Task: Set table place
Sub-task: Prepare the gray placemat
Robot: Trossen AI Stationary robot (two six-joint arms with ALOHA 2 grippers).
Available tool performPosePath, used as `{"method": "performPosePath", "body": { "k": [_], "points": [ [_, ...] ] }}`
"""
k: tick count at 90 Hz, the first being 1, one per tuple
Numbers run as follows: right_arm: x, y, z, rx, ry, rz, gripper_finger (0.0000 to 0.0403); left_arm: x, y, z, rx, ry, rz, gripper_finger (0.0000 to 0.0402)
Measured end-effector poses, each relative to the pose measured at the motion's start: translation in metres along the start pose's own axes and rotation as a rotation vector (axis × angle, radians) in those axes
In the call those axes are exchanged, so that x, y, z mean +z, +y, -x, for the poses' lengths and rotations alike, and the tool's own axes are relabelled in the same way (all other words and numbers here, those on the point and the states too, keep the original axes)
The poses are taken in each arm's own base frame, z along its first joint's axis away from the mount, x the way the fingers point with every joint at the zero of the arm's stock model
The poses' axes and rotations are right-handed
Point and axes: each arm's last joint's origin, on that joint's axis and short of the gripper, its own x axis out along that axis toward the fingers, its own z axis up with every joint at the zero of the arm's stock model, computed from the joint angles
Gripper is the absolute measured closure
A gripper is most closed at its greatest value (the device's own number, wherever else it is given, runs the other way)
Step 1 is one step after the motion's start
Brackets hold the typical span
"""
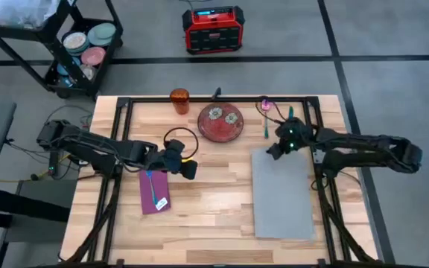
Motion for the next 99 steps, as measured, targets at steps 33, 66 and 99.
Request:
{"method": "performPosePath", "body": {
  "k": [33,66,99],
  "points": [
    [-0.02,0.007,-0.037,-0.069,0.265,0.088,0.0276,0.001,-0.006,0.0,-0.06,-0.017,0.04,0.0399],
    [0.015,0.042,-0.08,0.062,0.14,0.057,0.0276,0.001,-0.007,0.001,-0.072,-0.017,0.074,0.0399],
    [0.081,0.092,-0.082,0.29,0.089,0.132,0.0276,0.014,-0.014,-0.001,-0.148,-0.111,0.1,0.0399]
  ]
}}
